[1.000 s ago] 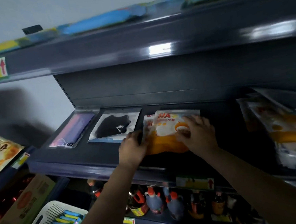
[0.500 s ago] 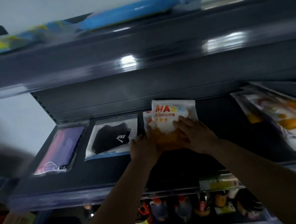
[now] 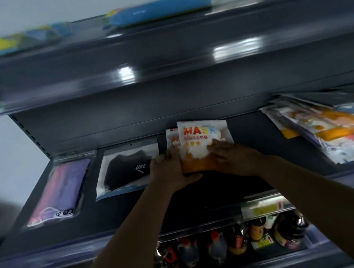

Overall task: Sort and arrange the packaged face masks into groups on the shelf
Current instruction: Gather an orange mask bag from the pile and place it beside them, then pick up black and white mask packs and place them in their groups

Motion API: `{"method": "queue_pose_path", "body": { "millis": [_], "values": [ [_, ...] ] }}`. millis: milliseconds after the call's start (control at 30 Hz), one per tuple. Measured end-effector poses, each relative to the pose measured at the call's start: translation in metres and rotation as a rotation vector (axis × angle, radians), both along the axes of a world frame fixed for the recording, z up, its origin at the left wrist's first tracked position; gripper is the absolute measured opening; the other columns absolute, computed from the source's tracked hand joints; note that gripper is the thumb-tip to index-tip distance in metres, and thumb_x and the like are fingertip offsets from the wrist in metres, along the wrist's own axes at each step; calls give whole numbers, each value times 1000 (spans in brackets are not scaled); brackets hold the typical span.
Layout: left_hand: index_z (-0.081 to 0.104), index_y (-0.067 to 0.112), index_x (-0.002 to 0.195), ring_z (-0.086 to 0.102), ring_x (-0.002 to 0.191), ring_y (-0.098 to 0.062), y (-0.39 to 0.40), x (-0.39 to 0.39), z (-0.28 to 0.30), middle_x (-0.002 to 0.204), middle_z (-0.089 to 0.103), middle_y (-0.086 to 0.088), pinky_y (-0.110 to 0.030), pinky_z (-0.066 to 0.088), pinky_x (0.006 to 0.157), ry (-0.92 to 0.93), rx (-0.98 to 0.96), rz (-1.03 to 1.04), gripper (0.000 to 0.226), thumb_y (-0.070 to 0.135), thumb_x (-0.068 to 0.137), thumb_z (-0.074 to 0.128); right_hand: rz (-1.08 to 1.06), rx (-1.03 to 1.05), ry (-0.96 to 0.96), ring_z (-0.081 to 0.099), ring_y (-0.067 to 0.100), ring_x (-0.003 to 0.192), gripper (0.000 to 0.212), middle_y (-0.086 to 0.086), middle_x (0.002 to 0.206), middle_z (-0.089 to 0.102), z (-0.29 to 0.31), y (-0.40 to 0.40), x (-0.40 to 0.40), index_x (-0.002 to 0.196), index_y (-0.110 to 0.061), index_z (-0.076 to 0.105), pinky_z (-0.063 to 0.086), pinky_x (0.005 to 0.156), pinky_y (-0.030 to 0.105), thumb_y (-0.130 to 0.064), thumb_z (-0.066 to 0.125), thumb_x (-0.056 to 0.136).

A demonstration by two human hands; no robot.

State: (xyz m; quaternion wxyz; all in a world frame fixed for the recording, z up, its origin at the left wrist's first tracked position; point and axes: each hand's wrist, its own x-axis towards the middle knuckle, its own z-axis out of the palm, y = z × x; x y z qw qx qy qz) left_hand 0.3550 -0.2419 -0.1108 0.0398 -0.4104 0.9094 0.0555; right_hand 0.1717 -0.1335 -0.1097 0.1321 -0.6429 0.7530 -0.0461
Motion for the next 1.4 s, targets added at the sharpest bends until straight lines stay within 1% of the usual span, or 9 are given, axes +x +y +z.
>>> {"method": "queue_pose_path", "body": {
  "millis": [100,267,400,533,700,867,1067,1267,1400],
  "values": [
    [9,16,151,28,138,-29,8,-5,5,157,22,-6,-45,20,112,120,-104,30,91,69,84,40,-15,-88,45,13,16,147,66,-9,160,6,9,8,2,149,-33,15,21,117,35,-47,47,93],
    [21,20,148,30,136,-31,29,-25,20,153,30,-9,-41,23,111,141,-188,3,69,52,91,42,-65,-114,136,18,18,145,63,-10,159,13,29,27,-4,148,-37,20,18,116,36,-50,46,92],
    [21,18,148,21,142,-32,56,-50,35,155,26,-10,-46,18,115,116,-192,0,67,52,93,38,-106,-125,251,26,24,140,61,0,154,27,48,53,-18,148,-26,23,26,111,40,-40,45,93],
    [30,19,144,25,140,-31,93,-84,52,151,33,-9,-44,18,113,173,-188,11,61,52,93,38,-150,-152,364,30,25,137,59,5,149,34,65,91,-37,145,-20,30,26,110,39,-39,47,92],
    [25,21,147,27,138,-27,141,-135,66,150,34,-5,-41,23,110,200,-194,-17,63,53,93,36,-231,-195,415,35,27,135,55,6,146,39,80,142,-71,140,-18,37,30,106,38,-37,48,90],
    [26,22,145,30,136,-28,190,-184,78,149,36,-5,-40,25,108,232,-235,-104,61,52,94,35,-290,-199,385,35,27,133,58,4,146,40,89,194,-113,146,-22,29,32,103,38,-35,47,92],
    [30,22,144,31,135,-26,230,-231,82,150,35,-3,-39,25,106,252,-230,-139,57,50,94,34,-362,-205,387,32,26,137,55,5,147,39,92,243,-160,144,-20,31,30,106,40,-38,46,94],
    [25,22,147,26,139,-25,234,-263,88,153,31,-3,-40,23,109,236,-206,-114,59,52,96,30,-407,-206,345,31,26,138,55,4,150,35,92,260,-198,144,-19,31,30,108,41,-38,45,94],
    [24,22,148,29,138,-26,222,-286,90,152,32,-4,-40,24,108,245,-206,-83,62,53,95,31,-421,-217,341,34,26,135,54,5,146,41,90,257,-228,144,-19,31,32,106,40,-37,44,95]
  ]
}}
